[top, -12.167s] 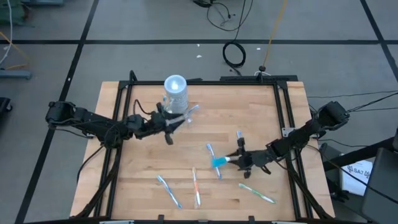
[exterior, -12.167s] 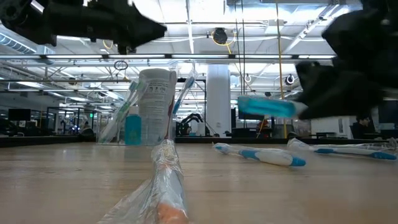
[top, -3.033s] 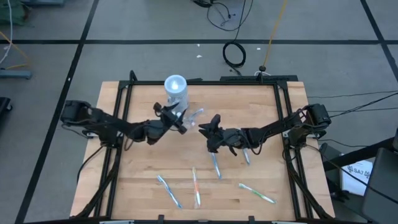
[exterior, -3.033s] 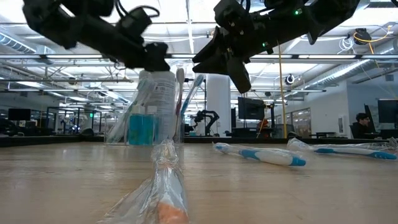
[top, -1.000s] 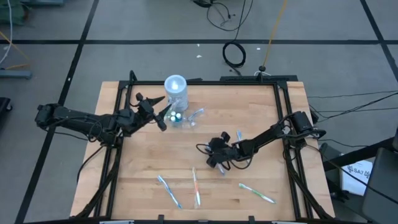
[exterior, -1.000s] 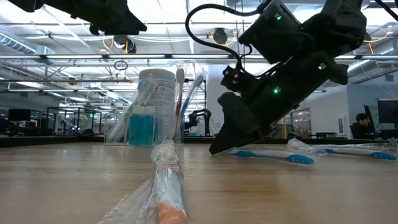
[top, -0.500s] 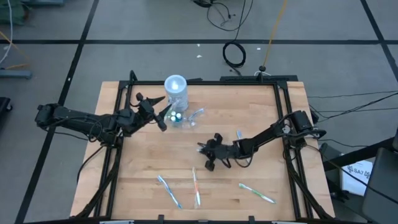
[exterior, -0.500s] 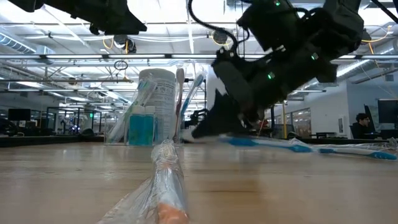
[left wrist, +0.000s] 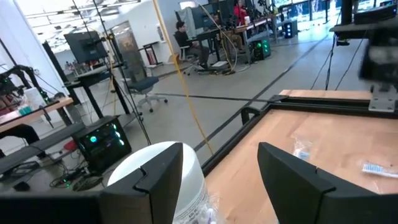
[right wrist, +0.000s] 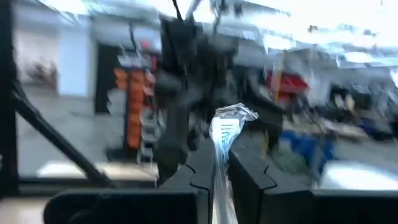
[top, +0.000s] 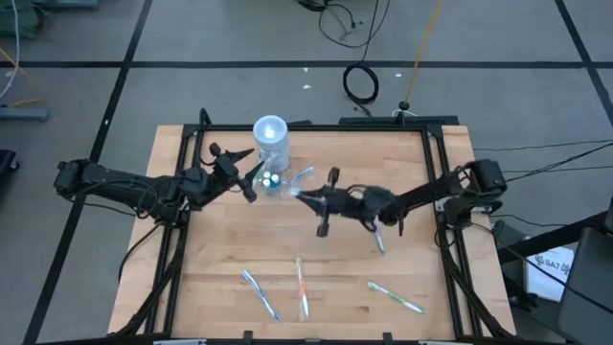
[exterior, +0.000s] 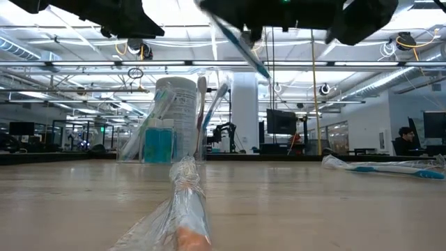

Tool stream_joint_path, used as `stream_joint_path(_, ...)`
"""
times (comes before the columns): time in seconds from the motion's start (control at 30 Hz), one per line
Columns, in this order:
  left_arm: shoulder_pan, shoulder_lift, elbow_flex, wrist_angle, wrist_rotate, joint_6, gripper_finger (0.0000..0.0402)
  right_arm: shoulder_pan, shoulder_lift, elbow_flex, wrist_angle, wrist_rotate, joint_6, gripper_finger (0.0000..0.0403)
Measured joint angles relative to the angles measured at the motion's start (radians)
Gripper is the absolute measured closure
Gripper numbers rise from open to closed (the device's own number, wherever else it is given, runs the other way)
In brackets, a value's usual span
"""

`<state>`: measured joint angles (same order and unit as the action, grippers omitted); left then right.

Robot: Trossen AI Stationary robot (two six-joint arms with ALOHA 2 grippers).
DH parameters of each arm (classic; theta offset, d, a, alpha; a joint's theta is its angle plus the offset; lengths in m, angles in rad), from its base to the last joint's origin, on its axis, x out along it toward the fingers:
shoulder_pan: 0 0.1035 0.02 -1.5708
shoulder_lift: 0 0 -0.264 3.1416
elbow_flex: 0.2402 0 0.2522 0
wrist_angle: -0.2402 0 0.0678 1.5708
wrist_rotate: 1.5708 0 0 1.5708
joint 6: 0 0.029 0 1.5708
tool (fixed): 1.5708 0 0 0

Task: Pick & Place toothbrushing station
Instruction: Put the blue toothbrush into the transparent organizer

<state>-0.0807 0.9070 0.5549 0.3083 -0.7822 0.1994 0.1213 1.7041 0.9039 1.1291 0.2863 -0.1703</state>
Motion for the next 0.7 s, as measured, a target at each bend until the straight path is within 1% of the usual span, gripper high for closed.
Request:
stream_joint_path(0.07, -0.004, 0.0, 0.0, -0.016, 0.026, 0.007, 0.0188, -0.031, 0.0, 0.0, 0.062, -0.086, 0.003, 0.0379)
stream_joint_path(0.1, -0.006, 0.0, 0.0, -0.032, 0.068, 0.016, 0.0188, -0.047, 0.0, 0.0, 0.071, -0.134, 0.023, 0.0378)
stream_joint_path(0.13, -0.006, 0.0, 0.0, -0.05, 0.128, 0.025, 0.0188, -0.062, 0.0, 0.0, 0.068, -0.182, 0.051, 0.0376)
stream_joint_path(0.2, -0.006, 0.0, 0.0, -0.077, 0.289, 0.035, 0.0188, -0.087, 0.0, 0.0, 0.036, -0.247, 0.118, 0.0375)
stream_joint_path(0.27, -0.006, 0.01, 0.0, -0.068, 0.451, 0.024, 0.0188, -0.103, 0.001, 0.0, 0.008, -0.267, 0.185, 0.0375)
stream_joint_path(0.33, -0.006, 0.044, 0.0, -0.024, 0.56, 0.014, 0.0188, -0.11, 0.001, 0.0, 0.002, -0.267, 0.235, 0.0377)
stream_joint_path(0.37, -0.006, 0.069, 0.0, 0.004, 0.582, 0.007, 0.0188, -0.111, 0.0, 0.0, -0.002, -0.267, 0.252, 0.0377)
stream_joint_path(0.5, -0.004, 0.168, 0.0, 0.133, 0.59, -0.011, 0.0188, -0.106, 0.0, 0.0, -0.023, -0.29, 0.261, 0.0376)
stream_joint_path(0.63, 0.005, 0.281, 0.0, 0.261, 0.663, -0.003, 0.0188, -0.106, 0.0, 0.0, -0.035, -0.341, 0.263, 0.0373)
stream_joint_path(0.7, 0.013, 0.324, -0.001, 0.34, 0.687, -0.037, 0.0188, -0.106, 0.0, 0.0, -0.052, -0.342, 0.263, 0.0373)
